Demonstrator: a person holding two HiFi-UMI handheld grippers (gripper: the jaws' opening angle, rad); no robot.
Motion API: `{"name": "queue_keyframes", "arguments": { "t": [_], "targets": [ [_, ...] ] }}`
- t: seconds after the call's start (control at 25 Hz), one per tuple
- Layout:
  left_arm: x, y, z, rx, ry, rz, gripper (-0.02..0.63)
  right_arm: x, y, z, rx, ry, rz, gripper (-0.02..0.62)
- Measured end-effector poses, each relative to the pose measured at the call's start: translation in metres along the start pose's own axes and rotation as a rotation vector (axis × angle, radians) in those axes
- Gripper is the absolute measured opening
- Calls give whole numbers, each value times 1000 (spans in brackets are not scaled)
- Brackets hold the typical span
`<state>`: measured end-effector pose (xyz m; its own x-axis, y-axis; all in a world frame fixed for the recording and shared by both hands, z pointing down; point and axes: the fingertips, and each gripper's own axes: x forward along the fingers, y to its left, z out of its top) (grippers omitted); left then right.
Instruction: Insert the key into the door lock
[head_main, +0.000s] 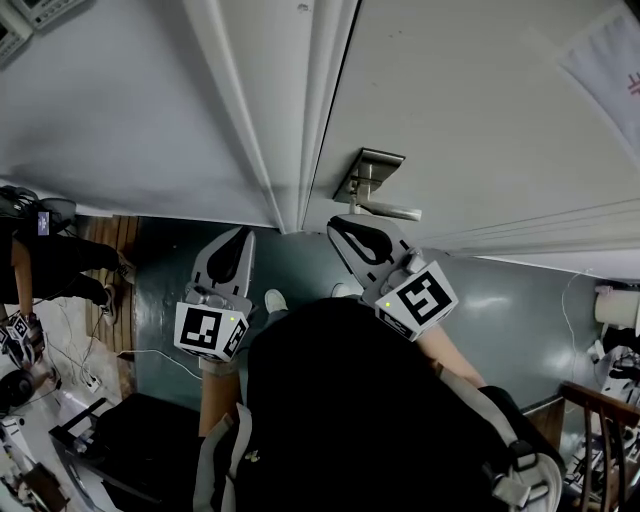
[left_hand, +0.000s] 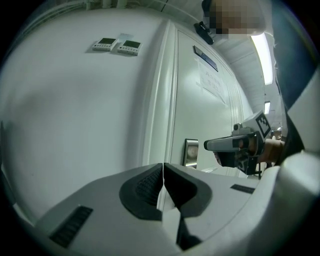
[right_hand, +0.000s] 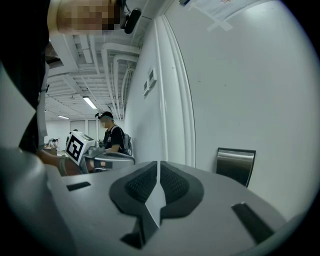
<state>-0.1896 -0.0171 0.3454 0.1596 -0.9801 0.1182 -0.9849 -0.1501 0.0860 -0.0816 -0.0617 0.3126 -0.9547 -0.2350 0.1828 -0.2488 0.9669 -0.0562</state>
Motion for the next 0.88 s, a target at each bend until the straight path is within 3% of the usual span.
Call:
{"name": "queue_keyframes", "arguments": {
  "t": [0.44,0.88],
  "targets": [
    [1,4,-1,-59,0,-3,8,2,0,-9,-16,18,-10,28],
    [-1,4,-10,-46,0,-10,7,6,6,-20,-11,55,-12,28]
  ]
}}
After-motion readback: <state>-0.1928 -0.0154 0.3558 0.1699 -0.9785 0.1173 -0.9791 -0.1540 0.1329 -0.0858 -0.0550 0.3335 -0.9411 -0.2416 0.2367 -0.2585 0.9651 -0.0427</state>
